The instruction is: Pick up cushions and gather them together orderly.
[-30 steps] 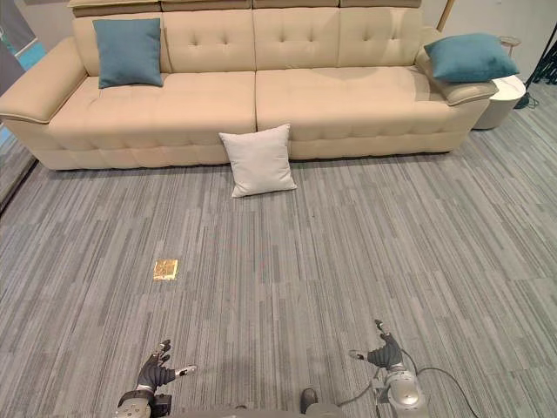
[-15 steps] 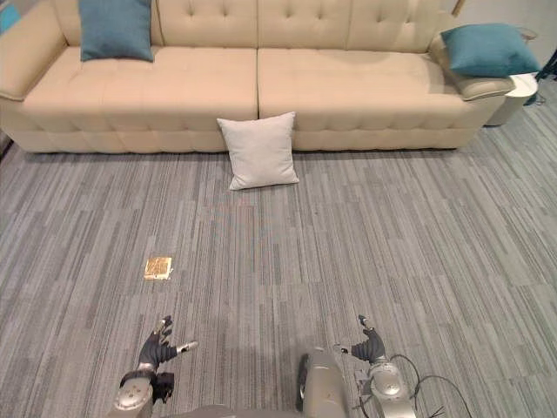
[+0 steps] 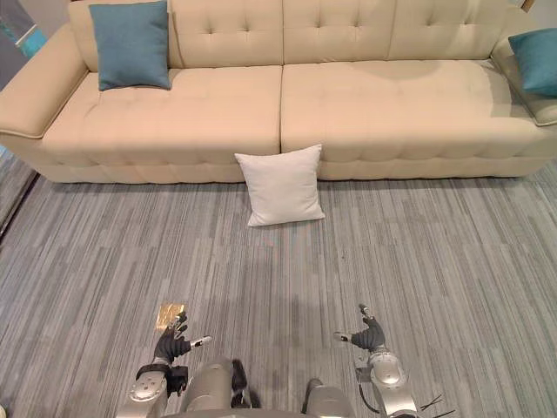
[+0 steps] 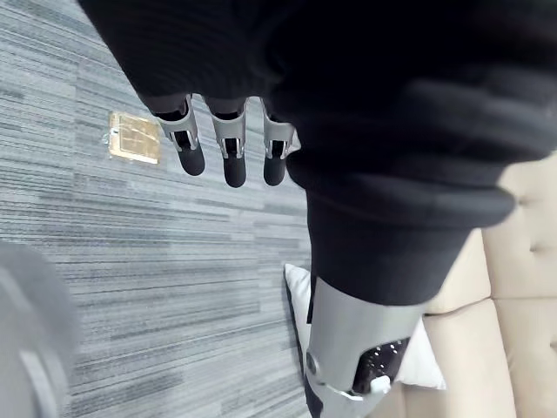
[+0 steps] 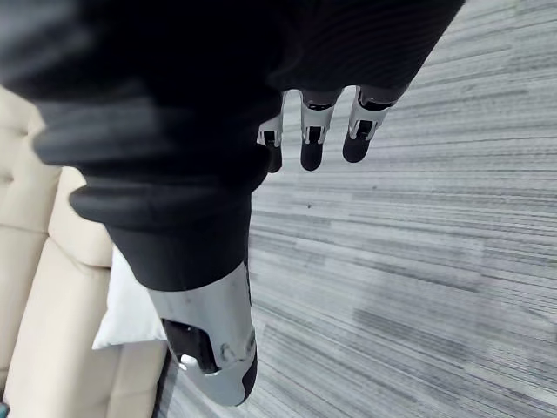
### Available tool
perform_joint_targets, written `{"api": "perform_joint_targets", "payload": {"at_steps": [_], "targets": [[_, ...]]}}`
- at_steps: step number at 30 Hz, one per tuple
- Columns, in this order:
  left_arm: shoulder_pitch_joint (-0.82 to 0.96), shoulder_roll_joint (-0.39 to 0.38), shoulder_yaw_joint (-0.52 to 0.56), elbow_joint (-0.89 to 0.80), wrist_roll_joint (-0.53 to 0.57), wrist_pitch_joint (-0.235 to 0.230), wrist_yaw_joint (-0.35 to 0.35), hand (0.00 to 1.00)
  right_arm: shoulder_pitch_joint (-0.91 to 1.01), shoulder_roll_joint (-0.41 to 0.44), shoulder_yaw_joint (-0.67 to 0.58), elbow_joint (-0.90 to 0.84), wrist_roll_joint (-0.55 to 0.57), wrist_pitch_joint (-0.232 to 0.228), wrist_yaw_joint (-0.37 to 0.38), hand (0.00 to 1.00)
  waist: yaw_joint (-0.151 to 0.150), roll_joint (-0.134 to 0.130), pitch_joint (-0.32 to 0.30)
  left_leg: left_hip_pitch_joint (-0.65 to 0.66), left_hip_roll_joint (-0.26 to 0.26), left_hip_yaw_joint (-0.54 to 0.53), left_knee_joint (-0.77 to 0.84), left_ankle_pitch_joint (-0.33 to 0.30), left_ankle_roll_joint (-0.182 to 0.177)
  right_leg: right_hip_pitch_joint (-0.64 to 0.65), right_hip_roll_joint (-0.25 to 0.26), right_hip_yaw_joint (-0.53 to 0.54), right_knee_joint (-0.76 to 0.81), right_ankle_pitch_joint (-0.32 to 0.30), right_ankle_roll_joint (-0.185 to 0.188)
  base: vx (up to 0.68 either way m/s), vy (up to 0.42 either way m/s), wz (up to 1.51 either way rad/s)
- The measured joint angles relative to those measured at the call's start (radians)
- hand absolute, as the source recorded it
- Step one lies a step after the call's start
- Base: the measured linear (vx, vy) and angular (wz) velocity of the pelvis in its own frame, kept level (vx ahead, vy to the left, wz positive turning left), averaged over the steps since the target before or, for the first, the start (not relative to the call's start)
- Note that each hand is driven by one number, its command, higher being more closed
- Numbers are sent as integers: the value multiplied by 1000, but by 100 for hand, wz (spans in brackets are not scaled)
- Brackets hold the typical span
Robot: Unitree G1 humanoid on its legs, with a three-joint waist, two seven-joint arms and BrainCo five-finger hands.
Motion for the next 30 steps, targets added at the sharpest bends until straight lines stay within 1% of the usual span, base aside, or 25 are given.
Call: {"api": "perform_joint_targets", "payload": {"at_steps": [1,2,3,4,5,6,7,8,9,10,11,12,14,15,16,17,18,21,22,23,24,26,27,28,30], "targets": [[-10,-2,1,3,0,0,3,0,0,15,6,1,0,-1,0,0,8,-28,-5,-5,-27,13,33,-37,78,4,-28,14,1,13,-17,736,327,-21],[-36,2,10,2,0,-1,5,0,4,14,5,0,-1,-6,1,0,5,-32,-6,-21,-40,7,80,-75,110,-17,-41,18,50,46,-1,612,272,-1],[-38,2,11,1,0,-1,5,0,5,14,5,1,-1,-6,1,0,5,-33,-6,-21,-41,7,85,-78,114,-21,-43,22,59,48,3,613,274,6],[-40,-2,9,0,0,-1,4,0,5,19,5,1,-5,-10,0,0,4,-50,-6,17,-58,27,131,-146,150,-55,-74,65,234,57,27,600,256,-7],[-37,-3,6,4,0,-1,4,0,5,25,5,3,-18,-10,0,0,-4,-62,-9,71,-76,41,136,-196,160,-122,-98,94,439,100,117,595,240,-9],[-33,-2,7,4,0,-1,4,0,3,27,7,3,-25,-11,1,0,-11,-65,-9,103,-85,42,130,-217,167,-161,-109,112,555,145,194,694,238,-4],[-33,5,6,12,0,1,5,0,0,34,8,3,-37,-11,3,0,-23,-68,-5,176,-98,43,119,-252,175,-244,-118,133,784,167,211,535,133,-6],[-32,11,4,21,0,5,9,0,6,37,11,4,-38,-11,4,0,-26,-67,-4,269,-113,45,71,-267,180,-316,-142,100,950,138,156,523,105,-5],[-32,12,-1,27,0,7,14,0,10,36,13,3,-38,-11,4,0,-31,-63,-4,321,-115,44,33,-267,180,-348,-148,71,991,114,108,513,80,-5],[-30,14,-3,28,0,7,21,0,15,33,18,2,-38,-12,4,0,-43,-47,-3,409,-108,41,-32,-266,178,-396,-136,4,986,76,45,508,43,3],[-32,25,-3,29,0,7,21,0,16,33,28,2,-38,-12,4,0,-52,-35,0,476,-95,38,-79,-265,176,-441,-112,-53,907,47,5,502,23,7],[-37,30,-3,31,0,7,20,0,17,33,30,2,-38,-12,4,0,-57,-33,2,494,-87,37,-87,-264,175,-466,-98,-76,847,37,-7,482,-45,20],[-68,38,-4,54,0,7,20,0,20,31,34,0,-38,-12,4,0,-78,-35,3,520,-60,20,-85,-264,175,-525,-32,-106,521,51,-16,466,-128,41],[-78,44,-4,60,1,7,18,0,33,29,34,-1,-37,-12,4,0,-82,-41,1,533,-60,11,-85,-266,145,-532,-3,-92,363,109,-20,497,-178,52],[-78,52,-3,59,1,6,18,0,65,26,34,-3,-36,-12,4,0,-85,-71,-10,563,-70,6,-82,-288,82,-524,16,-60,157,270,-41,530,-197,46],[-71,50,-4,66,3,6,16,0,92,23,35,-1,-37,-11,4,0,-83,-84,-13,597,-80,-6,-73,-321,35,-518,20,-35,110,455,-91,630,-195,12],[-86,16,-1,98,3,12,17,0,75,1,33,21,-37,0,4,0,-72,-33,-10,610,-37,-16,-56,-337,22,-528,54,-47,182,418,-99,491,-144,3],[-97,-2,-4,106,23,11,8,0,69,-2,9,-1,-38,6,7,0,-88,-19,-17,563,-13,-66,84,-263,-43,-514,55,-64,257,283,-108,450,-186,15],[-105,-9,-3,112,22,12,-1,0,74,-5,5,3,-38,8,6,0,-91,-9,-9,493,22,-84,268,-216,-106,-455,67,-75,220,263,-113,391,-193,34],[-104,-13,-3,112,22,12,-3,0,75,-5,6,3,-38,9,6,0,-86,-8,-6,453,46,-87,370,-203,-126,-419,73,-81,190,260,-117,339,-148,16],[-101,-25,-3,115,21,16,-4,0,76,0,6,1,-37,9,4,0,-67,-6,-4,377,93,-70,530,-262,-75,-333,92,-86,135,248,-132,308,-74,-3],[-94,-39,-7,115,20,17,-4,0,76,2,5,-6,-36,7,1,0,-64,-14,-4,305,95,-57,501,-295,-20,-272,95,-88,84,246,-130,262,-61,-4],[-94,-41,-14,114,20,17,-3,0,69,0,4,-6,-35,7,1,0,-60,-14,-4,283,89,-55,453,-300,-10,-263,95,-83,73,246,-128,238,18,-27],[-95,-40,-20,114,19,17,-3,0,53,-1,4,-5,-35,7,-1,0,-45,-1,-7,243,74,-57,304,-300,-6,-257,97,-65,62,248,-114,228,46,-39],[-95,-40,-23,114,18,17,0,0,50,-2,5,-5,-35,6,-2,0,-42,12,-11,240,62,-68,109,-256,-15,-255,104,-50,64,239,-96,190,83,-38]]}}
